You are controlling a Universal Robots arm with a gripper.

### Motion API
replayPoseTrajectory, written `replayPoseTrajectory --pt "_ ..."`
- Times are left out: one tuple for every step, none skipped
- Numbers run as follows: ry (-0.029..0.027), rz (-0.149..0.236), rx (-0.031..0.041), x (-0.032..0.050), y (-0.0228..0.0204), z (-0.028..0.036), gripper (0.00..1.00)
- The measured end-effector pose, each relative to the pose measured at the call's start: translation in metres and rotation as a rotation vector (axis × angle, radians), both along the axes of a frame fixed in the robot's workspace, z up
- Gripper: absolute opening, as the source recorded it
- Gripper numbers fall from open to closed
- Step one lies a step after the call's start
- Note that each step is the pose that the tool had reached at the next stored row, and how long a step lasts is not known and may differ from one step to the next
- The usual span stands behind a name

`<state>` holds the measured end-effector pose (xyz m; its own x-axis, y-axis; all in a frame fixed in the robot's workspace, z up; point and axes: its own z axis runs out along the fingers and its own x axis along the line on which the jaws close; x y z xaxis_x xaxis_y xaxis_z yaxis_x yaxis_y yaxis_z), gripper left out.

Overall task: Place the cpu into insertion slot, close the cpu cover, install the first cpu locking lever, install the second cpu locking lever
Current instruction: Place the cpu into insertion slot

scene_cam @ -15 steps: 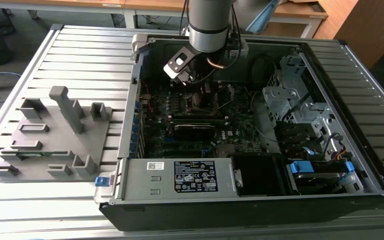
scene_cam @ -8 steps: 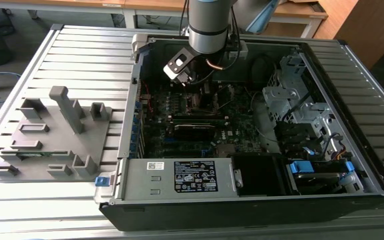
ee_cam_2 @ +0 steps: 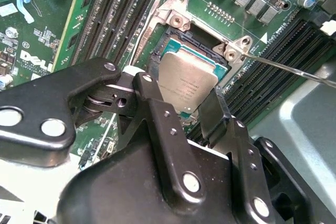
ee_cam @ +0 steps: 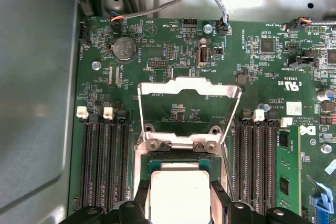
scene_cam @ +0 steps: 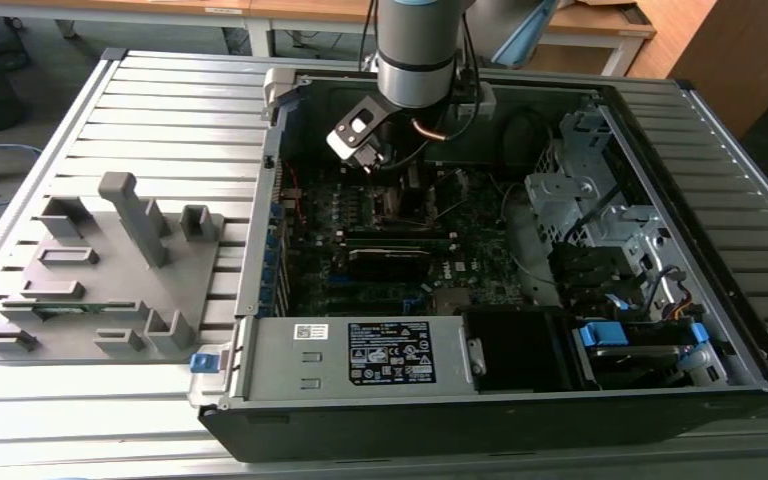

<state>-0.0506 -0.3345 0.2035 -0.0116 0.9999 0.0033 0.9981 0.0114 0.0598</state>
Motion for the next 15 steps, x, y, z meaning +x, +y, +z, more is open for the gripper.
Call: replayPoseTrajectory --pt "0.0 0.0 0.0 0.0 -0.0001 -0.0003 0.54" --pt "0.0001 0.0 0.0 0.0 -0.0001 -0.0006 0.54" --pt "0.0001 0.0 -0.0002 0.0 -0.0002 -0.0006 0.54" --pt "0.0001 0.0 -0.0001 0.0001 -0.0007 -0.0007 0.54" --pt "0.0 0.0 0.0 0.0001 -0.0012 -0.0008 0.54" --pt "0.0 0.0 -0.0001 0.0 -0.0016 -0.0008 0.54" --pt "0.0 0.0 0.0001 0.0 -0.0017 -0.001 0.54" --pt "0.0 0.0 0.0001 0.0 -0.0017 -0.0014 0.54" --pt "0.0 0.0 0.0 0.0 -0.0018 -0.0019 0.54" --pt "0.0001 0.0 -0.0001 0.0 -0.0018 -0.0025 0.54" --pt "0.0 0.0 0.0 0.0 -0.0018 -0.0032 0.54" --pt "0.0001 0.0 -0.0001 0.0 -0.0018 -0.0036 0.54" --pt "0.0002 0.0 -0.0002 -0.0001 -0.0018 -0.0037 0.54" --pt "0.0002 0.0 -0.0003 -0.0001 -0.0019 -0.0038 0.54" --pt "-0.0001 0.0 0.0001 0.0 -0.0018 -0.0044 0.54"
